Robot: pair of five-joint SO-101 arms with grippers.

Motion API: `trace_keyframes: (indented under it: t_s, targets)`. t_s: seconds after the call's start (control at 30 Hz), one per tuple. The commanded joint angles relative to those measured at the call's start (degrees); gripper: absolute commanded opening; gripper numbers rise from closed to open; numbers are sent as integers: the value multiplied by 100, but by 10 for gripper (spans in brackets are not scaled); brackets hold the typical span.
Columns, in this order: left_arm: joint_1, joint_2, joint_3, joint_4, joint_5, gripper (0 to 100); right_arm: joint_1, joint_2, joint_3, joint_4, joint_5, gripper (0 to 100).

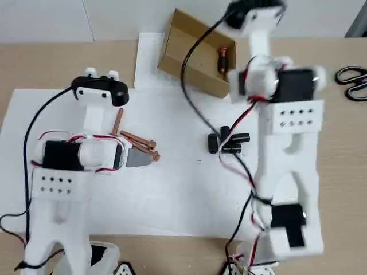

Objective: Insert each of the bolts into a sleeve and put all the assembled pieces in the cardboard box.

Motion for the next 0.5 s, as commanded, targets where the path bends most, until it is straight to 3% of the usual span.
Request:
trace_keyframes:
  t_s: [0.0,0.27,0.47]
  targets:
    - [229,18,-233,-123,18,372,-75,-576,1459,-110,53,237]
    - [791,26,-84,-413,35,372,-119,-312,2840,-681,18,237]
    - [774,18,743,-738,35,372,-857,321,2901,-1130,-378,236]
